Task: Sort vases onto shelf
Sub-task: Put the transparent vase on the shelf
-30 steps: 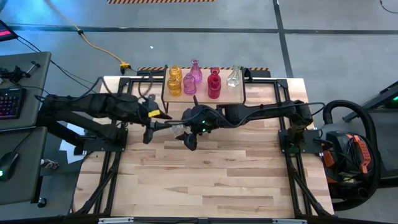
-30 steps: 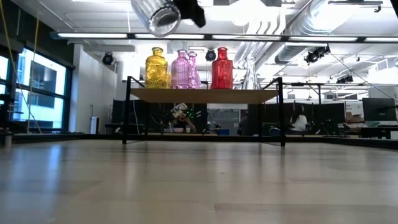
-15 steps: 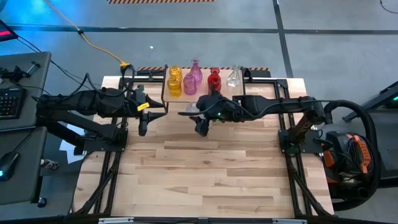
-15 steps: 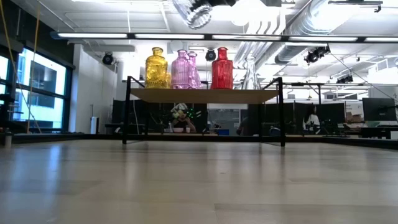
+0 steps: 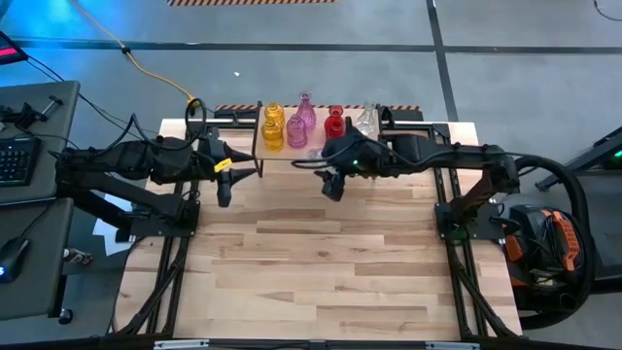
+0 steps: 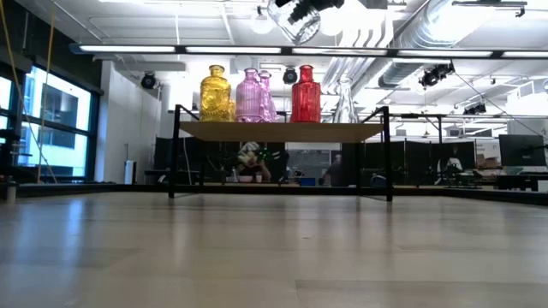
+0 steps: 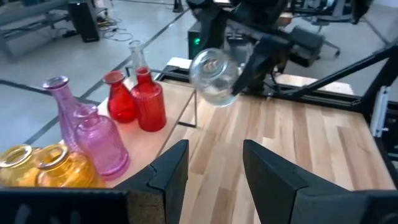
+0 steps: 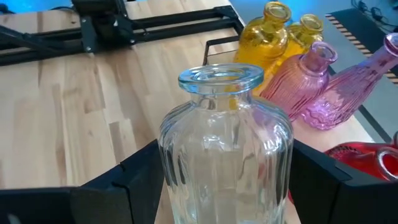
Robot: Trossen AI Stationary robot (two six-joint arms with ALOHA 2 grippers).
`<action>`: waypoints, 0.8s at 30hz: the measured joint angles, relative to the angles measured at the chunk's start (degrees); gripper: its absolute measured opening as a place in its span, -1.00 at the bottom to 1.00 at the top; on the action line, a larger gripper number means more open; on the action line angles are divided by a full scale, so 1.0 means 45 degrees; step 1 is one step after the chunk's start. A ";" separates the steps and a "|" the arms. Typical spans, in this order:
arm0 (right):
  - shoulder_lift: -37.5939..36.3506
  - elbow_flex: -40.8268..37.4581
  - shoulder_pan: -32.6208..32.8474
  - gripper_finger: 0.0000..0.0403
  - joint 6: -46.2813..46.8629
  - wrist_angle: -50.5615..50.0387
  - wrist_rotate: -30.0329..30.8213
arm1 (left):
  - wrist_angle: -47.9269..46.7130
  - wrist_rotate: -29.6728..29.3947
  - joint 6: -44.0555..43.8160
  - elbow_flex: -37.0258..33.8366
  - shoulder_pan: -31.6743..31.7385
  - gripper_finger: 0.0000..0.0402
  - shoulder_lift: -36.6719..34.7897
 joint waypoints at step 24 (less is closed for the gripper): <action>-0.4911 -0.5739 -0.2602 0.24 -0.0887 0.2748 -0.1633 | -0.0102 -0.1433 -0.1459 0.0000 0.0790 -0.28 0.0000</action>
